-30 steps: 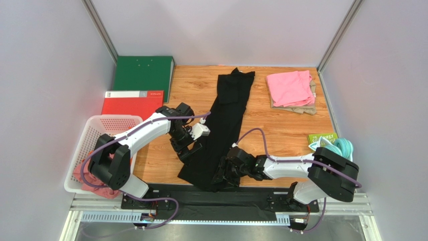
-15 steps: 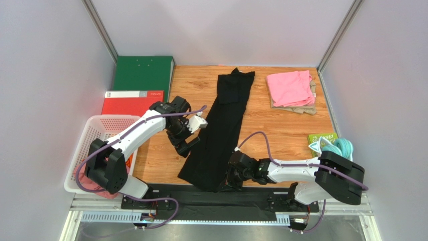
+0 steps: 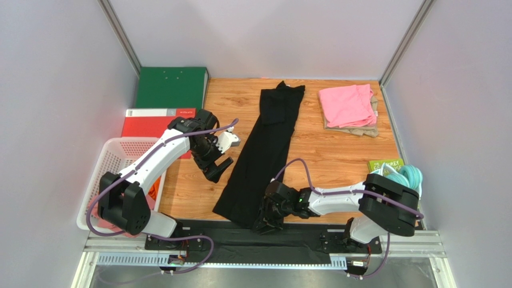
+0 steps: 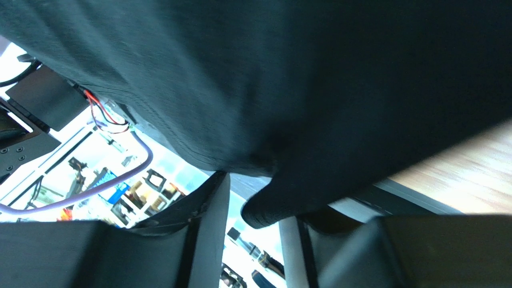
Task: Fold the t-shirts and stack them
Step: Rotate the tshirt 80 degrees
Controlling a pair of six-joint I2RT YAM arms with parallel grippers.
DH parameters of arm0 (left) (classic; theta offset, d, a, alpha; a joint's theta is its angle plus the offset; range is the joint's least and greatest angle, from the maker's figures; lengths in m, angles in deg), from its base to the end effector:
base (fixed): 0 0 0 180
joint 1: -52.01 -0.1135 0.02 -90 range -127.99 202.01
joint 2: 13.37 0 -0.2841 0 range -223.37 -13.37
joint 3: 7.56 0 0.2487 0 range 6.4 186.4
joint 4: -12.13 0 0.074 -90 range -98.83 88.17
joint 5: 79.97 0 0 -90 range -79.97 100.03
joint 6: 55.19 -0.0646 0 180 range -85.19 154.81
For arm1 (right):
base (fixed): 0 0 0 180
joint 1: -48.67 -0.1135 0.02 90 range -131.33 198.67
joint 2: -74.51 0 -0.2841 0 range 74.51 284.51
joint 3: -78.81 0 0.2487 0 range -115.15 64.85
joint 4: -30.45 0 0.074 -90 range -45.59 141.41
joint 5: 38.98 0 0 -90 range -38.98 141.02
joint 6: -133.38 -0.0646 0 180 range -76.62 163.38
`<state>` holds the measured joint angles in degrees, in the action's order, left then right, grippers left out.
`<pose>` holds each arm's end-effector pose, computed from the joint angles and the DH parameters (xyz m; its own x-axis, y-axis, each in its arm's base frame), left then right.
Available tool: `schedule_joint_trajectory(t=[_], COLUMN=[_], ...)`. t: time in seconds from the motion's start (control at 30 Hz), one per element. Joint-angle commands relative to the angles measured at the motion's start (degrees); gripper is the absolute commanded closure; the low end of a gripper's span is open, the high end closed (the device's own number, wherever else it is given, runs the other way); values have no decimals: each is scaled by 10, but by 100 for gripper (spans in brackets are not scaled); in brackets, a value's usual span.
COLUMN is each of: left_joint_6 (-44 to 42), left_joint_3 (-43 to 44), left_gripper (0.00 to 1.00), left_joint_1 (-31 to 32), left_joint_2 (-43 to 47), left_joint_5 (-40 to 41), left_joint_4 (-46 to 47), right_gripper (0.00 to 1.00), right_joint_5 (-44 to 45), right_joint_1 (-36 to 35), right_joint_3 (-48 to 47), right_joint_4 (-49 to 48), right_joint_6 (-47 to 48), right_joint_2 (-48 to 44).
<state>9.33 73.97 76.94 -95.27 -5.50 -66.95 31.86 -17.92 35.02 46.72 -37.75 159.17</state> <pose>0.2227 -0.1226 0.2592 -0.6109 0.7411 -0.2785 0.7903 0.5918 -0.1588 0.0818 0.2423 0.1202 -0.9779 0.0905 0.1887 0.1852 0.7943 0.5786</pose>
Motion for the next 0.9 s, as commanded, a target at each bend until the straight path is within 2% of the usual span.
schedule_joint_trajectory(t=[0.0, 0.13, 0.2, 0.23, 0.27, 0.33, 0.6, 0.87], left_joint_6=[-19, -25, -26, -26, -27, -28, -32, -33], left_joint_3=[10, 4, 2, 2, 3, 3, 6, 31], left_gripper=[2, 2, 3, 3, 3, 3, 3, 3], left_joint_1=[-2, -2, -3, -3, -3, -3, -3, -3], left_joint_2=[25, 27, 27, 27, 28, 32, 39, 34], left_joint_5=[-7, -10, -14, -15, -17, -18, -21, -22], left_joint_4=[-11, -11, -13, -14, -16, -18, -26, -41], right_gripper=[59, 57, 47, 40, 24, 0, 0, 0], right_joint_5=[7, 14, 18, 22, 25, 39, 90, 98], right_joint_1=[-4, -4, -4, -5, -6, -8, -11, -11], right_joint_3=[-23, -26, -26, -26, -26, -23, 47, 50], right_joint_4=[-13, 1, 11, 24, 32, 59, 102, 76], right_joint_6=[29, 32, 33, 35, 36, 35, 4, 8], right_joint_2=[28, 18, 6, 1, -6, -27, -128, -102])
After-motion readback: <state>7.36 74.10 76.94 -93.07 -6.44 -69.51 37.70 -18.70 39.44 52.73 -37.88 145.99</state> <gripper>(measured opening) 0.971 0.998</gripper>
